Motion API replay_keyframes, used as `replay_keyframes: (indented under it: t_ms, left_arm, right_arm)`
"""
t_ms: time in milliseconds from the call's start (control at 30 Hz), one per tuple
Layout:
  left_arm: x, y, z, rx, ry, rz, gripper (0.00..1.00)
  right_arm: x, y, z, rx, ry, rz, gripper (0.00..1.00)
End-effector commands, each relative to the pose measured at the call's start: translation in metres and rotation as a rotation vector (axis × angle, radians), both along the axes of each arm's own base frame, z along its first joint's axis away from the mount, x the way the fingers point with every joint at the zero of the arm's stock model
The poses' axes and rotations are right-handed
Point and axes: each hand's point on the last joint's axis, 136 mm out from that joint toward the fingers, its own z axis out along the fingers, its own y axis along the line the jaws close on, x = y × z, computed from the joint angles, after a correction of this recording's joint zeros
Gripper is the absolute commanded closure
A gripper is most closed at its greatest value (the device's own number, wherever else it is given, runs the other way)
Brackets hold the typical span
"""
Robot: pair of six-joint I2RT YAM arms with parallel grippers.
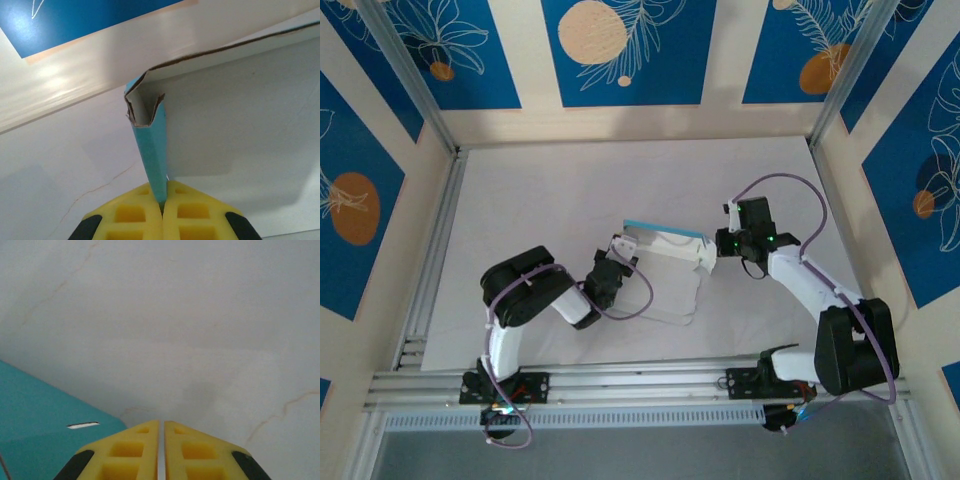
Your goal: Fold the paper box
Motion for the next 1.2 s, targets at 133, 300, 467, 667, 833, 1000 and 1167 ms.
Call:
replay_keyframes:
  t_ms: [133,300,467,667,833,1000,1167]
  left_arm:
    - [0.002,0.003,0.003,-0.002,0.007,-0.021,1.0]
    - [0.004,-0.001,-0.002,-0.025,0.015,-0.044,1.0]
    - [0.002,0.0,-0.001,-0.036,0.014,-0.045,1.0]
    - [0.001,-0.002,-0.001,-0.045,0.015,-0.057,1.0]
    - [0.0,-0.003,0.0,-0.051,0.015,-0.065,1.0]
    - [-0.002,-0.003,0.003,-0.055,0.011,-0.069,1.0]
    - [-0.003,-0.005,0.009,-0.06,0.004,-0.075,0.83]
  right_arm:
    - [-0.007,-0.01,0.052,0.204,-0.111,-0.057,0.83]
    - [-0.013,0.013,0.092,0.45,-0.104,-0.006,0.47]
    - [-0.018,0.052,0.082,0.591,0.103,0.122,0.35]
    - [-0.027,0.061,0.045,0.47,0.196,0.129,0.35]
    - [-0.031,0.06,0.029,0.361,0.205,0.138,0.43]
    - [-0.029,0.055,0.016,0.309,0.217,0.109,0.5]
    - [-0.027,0.057,0.005,0.308,0.233,0.094,0.59]
